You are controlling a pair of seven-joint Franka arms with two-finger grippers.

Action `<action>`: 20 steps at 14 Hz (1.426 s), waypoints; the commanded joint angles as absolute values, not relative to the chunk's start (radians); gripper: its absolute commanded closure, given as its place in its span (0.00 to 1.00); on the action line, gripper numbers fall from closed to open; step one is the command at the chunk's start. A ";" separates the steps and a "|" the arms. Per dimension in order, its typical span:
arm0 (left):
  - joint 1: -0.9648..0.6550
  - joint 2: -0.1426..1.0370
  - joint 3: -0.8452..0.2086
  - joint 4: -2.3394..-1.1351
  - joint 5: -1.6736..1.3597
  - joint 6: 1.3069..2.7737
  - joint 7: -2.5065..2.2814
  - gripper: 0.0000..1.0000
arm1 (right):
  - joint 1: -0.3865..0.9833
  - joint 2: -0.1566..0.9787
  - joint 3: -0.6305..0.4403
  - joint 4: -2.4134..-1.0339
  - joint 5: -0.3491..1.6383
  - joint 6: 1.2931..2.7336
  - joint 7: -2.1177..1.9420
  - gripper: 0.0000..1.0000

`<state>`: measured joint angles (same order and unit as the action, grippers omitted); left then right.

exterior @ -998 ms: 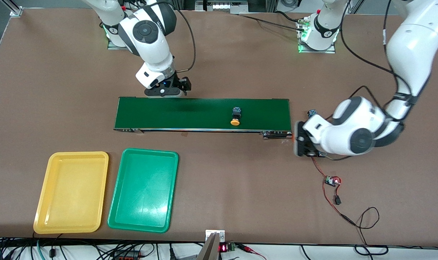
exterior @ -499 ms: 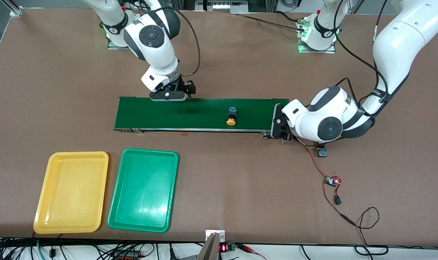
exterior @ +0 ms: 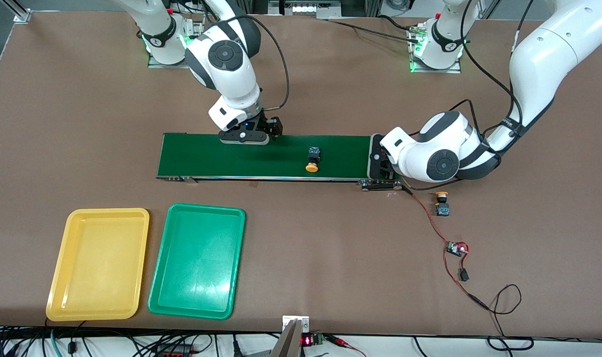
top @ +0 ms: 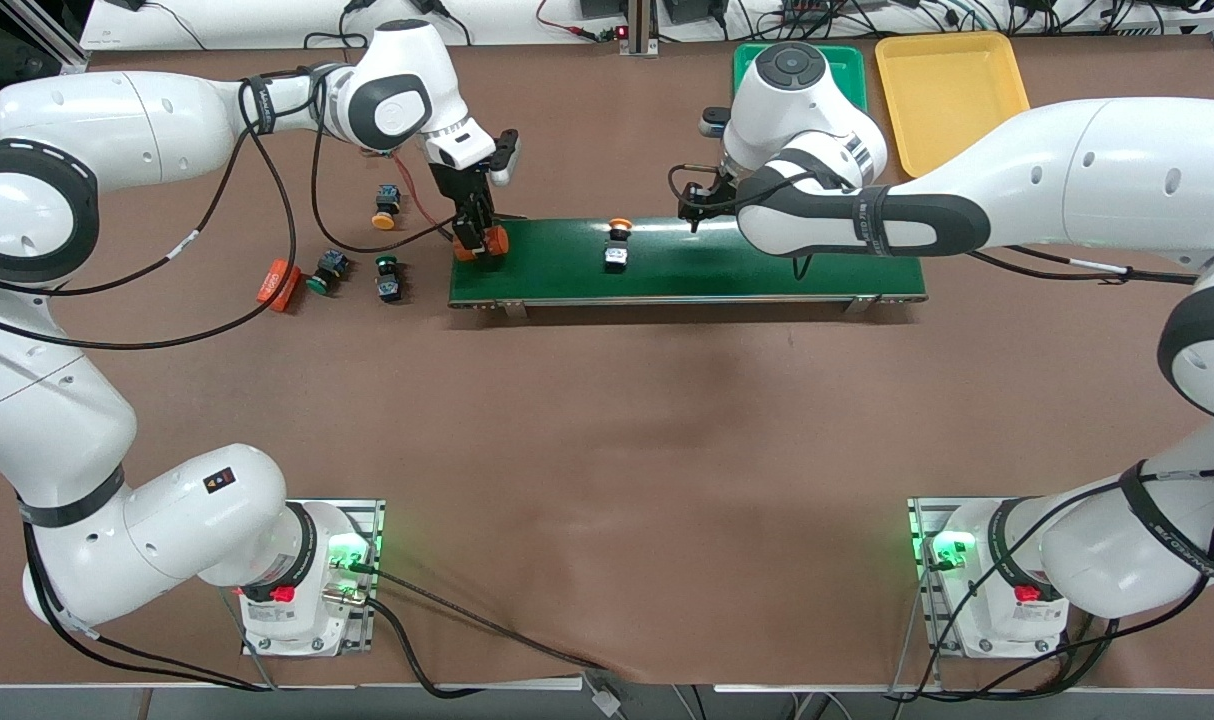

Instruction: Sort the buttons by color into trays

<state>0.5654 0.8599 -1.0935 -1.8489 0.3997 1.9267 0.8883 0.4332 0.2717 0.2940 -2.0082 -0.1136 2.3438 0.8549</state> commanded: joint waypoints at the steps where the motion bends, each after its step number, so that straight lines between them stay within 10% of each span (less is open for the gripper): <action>1: 0.589 0.833 -1.111 -1.864 0.394 1.931 0.890 0.00 | 0.451 0.293 0.282 -1.976 -0.138 2.326 0.888 0.00; 20: 0.652 0.810 -0.957 -1.614 0.525 1.833 -0.129 0.00 | 0.618 0.459 0.213 -1.821 -0.190 2.292 1.002 0.00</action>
<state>0.6850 0.7983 -0.9908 -1.6268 0.5037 1.8402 0.0697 0.6032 0.4390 0.2231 -1.8559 -0.1765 2.3182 0.9802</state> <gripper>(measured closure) 0.000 0.000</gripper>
